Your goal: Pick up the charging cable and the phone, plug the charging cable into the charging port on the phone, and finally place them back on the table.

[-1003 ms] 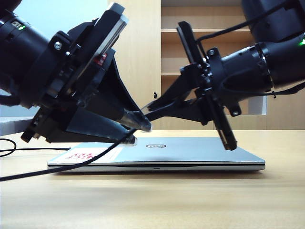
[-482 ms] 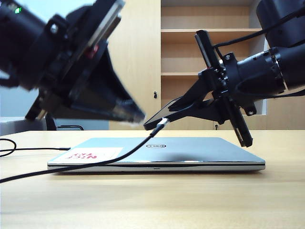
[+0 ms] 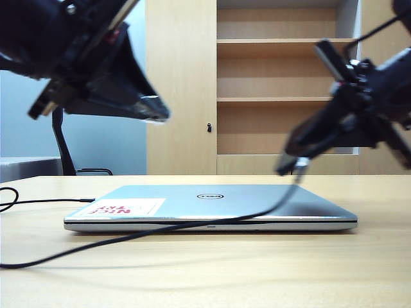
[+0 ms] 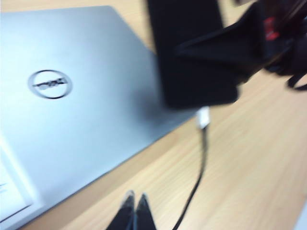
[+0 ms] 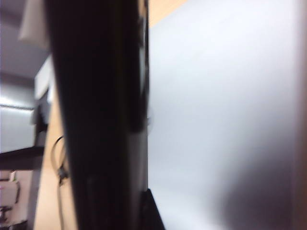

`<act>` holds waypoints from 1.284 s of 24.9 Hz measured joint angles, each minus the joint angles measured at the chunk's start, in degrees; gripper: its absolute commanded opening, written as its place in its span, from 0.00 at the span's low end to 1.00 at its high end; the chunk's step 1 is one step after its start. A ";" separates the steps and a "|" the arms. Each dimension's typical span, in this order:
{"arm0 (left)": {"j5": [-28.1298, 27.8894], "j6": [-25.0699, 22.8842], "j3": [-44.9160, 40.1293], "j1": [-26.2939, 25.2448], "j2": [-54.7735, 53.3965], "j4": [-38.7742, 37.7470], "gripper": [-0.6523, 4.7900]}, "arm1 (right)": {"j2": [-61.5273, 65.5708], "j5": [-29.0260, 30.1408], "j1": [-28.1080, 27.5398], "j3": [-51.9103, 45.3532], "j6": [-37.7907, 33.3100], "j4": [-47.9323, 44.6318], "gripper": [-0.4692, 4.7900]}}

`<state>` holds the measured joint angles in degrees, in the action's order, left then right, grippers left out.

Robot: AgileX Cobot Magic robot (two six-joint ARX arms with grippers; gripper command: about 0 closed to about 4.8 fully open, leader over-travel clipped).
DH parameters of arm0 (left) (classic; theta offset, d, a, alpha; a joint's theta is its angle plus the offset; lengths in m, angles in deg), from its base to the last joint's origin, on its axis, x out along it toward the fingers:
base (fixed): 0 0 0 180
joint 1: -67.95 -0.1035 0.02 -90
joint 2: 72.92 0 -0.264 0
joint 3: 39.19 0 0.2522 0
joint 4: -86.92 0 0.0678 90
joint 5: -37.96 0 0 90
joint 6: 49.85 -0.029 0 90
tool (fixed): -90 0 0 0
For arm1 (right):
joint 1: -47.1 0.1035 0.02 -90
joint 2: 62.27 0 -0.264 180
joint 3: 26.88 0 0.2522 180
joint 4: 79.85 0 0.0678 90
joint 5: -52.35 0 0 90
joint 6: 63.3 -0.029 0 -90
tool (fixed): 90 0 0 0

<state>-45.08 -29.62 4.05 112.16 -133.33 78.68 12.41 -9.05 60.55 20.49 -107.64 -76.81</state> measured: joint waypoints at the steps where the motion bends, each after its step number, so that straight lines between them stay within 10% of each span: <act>1: 0.00 -1.11 0.00 -1.81 1.18 -1.55 0.11 | -0.09 2.43 -4.28 1.53 2.25 4.76 0.08; 9: -0.09 -4.22 0.02 -6.36 3.91 -3.76 0.11 | 1.22 4.98 -16.55 7.89 15.89 21.14 0.08; 29: -0.02 -4.35 0.02 -6.21 3.91 -4.13 0.11 | 15.30 4.44 -16.98 14.93 22.93 28.76 0.08; 32: -0.02 -4.35 0.02 -6.21 3.91 -4.13 0.11 | 15.30 3.50 -16.96 14.99 22.93 28.87 0.30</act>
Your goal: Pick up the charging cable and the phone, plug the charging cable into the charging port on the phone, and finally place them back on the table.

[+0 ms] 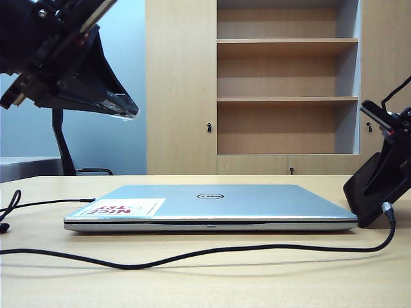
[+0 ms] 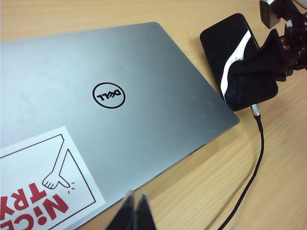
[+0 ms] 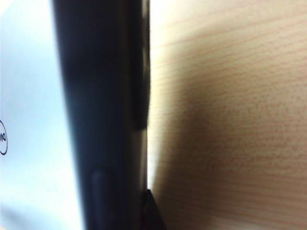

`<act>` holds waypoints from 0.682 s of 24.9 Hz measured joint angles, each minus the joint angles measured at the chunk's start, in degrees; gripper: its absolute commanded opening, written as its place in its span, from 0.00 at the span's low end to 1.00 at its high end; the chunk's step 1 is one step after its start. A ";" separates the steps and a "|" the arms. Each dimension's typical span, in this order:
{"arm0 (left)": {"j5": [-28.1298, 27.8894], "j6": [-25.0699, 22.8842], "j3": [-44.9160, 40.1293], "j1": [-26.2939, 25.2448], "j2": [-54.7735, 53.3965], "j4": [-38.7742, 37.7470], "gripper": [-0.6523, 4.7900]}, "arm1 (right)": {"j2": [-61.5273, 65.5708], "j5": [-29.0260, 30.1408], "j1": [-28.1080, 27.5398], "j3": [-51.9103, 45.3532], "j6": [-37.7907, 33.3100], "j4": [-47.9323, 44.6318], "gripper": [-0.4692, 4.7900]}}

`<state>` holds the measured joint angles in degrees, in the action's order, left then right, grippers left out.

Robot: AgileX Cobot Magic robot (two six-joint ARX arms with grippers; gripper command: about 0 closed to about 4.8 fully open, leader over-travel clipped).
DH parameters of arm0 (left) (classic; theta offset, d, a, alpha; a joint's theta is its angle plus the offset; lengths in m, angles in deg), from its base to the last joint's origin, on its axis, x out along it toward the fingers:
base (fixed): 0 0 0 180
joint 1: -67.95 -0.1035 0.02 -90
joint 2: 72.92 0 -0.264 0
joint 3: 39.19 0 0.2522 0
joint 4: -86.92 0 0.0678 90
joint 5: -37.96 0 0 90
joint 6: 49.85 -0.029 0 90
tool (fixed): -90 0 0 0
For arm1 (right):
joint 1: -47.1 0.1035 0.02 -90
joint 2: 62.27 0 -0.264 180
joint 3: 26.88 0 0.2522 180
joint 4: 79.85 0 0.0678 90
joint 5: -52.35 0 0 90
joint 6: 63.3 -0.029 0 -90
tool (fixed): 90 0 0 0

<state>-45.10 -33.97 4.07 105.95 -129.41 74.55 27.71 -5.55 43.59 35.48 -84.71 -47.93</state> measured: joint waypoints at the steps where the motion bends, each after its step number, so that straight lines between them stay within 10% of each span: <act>1: 0.00 0.00 0.00 0.00 0.00 0.00 0.11 | 0.00 -0.55 0.04 0.07 0.11 -0.02 0.33; 17: 0.00 0.00 0.00 0.00 0.00 0.00 0.11 | 0.24 -14.03 -0.07 14.29 9.25 20.11 0.37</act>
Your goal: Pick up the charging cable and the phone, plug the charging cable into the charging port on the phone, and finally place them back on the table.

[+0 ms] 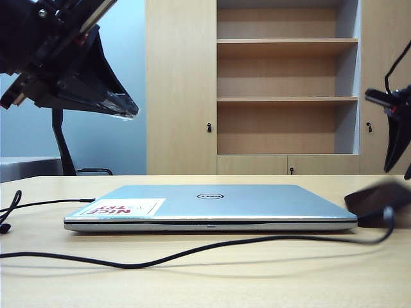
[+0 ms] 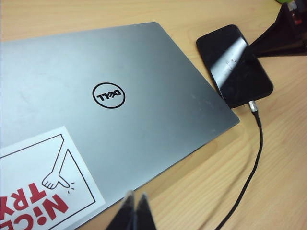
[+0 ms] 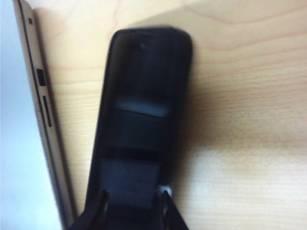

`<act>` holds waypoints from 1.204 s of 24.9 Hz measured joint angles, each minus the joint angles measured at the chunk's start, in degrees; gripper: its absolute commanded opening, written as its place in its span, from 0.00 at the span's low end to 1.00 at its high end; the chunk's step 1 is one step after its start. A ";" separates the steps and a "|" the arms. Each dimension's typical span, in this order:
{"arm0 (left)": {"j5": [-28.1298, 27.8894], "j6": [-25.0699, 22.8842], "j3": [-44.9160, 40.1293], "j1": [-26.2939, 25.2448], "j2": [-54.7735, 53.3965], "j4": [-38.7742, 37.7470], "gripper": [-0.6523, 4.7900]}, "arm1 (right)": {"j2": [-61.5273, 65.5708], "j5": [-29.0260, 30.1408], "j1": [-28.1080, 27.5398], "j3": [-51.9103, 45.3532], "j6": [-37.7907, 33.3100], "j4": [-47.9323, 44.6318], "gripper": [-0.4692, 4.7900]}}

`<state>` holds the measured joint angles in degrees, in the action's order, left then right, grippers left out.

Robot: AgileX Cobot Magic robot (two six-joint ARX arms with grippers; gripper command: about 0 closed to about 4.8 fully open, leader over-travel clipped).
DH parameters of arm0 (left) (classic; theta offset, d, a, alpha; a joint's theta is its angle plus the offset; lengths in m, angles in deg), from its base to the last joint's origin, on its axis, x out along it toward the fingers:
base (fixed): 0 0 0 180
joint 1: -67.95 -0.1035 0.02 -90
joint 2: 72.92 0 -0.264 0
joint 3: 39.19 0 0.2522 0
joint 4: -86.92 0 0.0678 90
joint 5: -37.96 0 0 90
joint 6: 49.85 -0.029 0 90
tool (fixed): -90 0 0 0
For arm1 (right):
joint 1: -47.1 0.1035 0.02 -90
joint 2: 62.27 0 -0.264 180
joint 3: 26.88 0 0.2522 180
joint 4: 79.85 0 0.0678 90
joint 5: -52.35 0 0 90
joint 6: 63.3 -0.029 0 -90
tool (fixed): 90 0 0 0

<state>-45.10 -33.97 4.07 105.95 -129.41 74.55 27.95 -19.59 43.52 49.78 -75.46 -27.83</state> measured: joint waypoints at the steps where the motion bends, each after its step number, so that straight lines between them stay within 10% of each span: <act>1: 0.00 0.00 0.00 0.00 0.00 0.00 0.11 | 0.00 -0.07 0.00 0.87 0.07 0.94 0.37; 5: 0.00 -0.02 -0.02 0.00 0.74 -1.42 0.11 | -0.87 -0.07 0.09 5.31 0.15 5.31 0.07; 18: -0.04 -0.83 -0.02 -0.87 6.88 -7.06 0.11 | -19.45 -1.60 2.38 3.89 0.22 4.37 0.07; 30: -0.02 -0.94 -0.37 -0.74 7.43 -12.48 0.11 | -45.40 -3.89 4.44 -22.08 0.24 -14.27 0.07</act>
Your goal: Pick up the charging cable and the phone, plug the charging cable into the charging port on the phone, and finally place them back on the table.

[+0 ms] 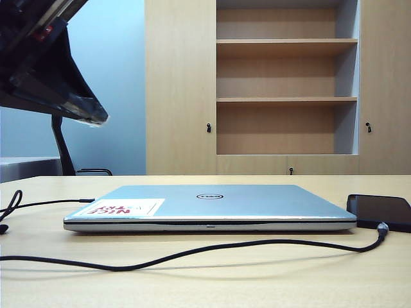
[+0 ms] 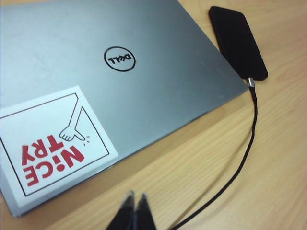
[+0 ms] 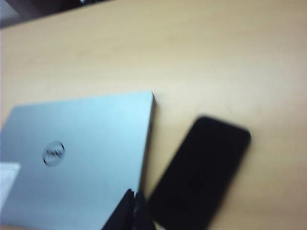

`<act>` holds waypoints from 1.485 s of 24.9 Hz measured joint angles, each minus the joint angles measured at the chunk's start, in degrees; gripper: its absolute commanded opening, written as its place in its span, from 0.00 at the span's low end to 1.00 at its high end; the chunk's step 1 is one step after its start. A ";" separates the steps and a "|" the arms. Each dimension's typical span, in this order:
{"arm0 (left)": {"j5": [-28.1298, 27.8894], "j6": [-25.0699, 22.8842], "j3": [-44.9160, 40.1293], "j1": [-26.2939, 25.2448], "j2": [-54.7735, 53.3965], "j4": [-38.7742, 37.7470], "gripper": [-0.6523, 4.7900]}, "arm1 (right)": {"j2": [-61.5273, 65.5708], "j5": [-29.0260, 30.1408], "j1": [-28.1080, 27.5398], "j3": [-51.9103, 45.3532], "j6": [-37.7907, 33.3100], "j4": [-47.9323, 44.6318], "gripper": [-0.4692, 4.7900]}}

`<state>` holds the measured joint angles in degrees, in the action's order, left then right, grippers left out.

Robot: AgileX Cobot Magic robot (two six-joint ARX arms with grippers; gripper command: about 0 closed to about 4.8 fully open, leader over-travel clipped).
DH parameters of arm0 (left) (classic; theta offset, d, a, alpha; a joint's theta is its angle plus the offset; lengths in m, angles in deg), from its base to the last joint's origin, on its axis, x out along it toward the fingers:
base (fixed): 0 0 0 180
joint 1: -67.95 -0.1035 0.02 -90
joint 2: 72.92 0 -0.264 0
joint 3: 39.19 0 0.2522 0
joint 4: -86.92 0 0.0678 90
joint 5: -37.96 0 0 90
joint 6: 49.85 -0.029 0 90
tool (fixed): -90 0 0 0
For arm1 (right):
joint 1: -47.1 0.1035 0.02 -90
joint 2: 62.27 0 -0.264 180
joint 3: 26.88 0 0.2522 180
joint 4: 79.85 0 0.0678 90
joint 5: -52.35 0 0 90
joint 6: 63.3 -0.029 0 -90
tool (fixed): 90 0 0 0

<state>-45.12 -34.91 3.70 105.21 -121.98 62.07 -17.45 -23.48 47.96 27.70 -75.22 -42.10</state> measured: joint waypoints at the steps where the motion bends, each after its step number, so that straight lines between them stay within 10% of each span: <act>1: 0.00 -0.22 0.00 0.00 0.17 -0.28 0.11 | -2.10 -0.70 0.00 -1.73 -0.02 0.42 0.07; 19: -0.02 -2.58 -4.57 0.00 1.01 5.33 0.11 | -41.64 -6.51 -0.02 -28.17 3.41 -11.23 0.07; 37: -0.04 -2.47 -12.28 0.00 1.03 17.75 0.11 | -44.78 -8.57 -0.02 -34.69 3.48 -13.57 0.11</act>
<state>-45.17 -37.38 -8.58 105.21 -120.95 79.82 -62.23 -32.05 47.94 -6.99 -71.75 -55.67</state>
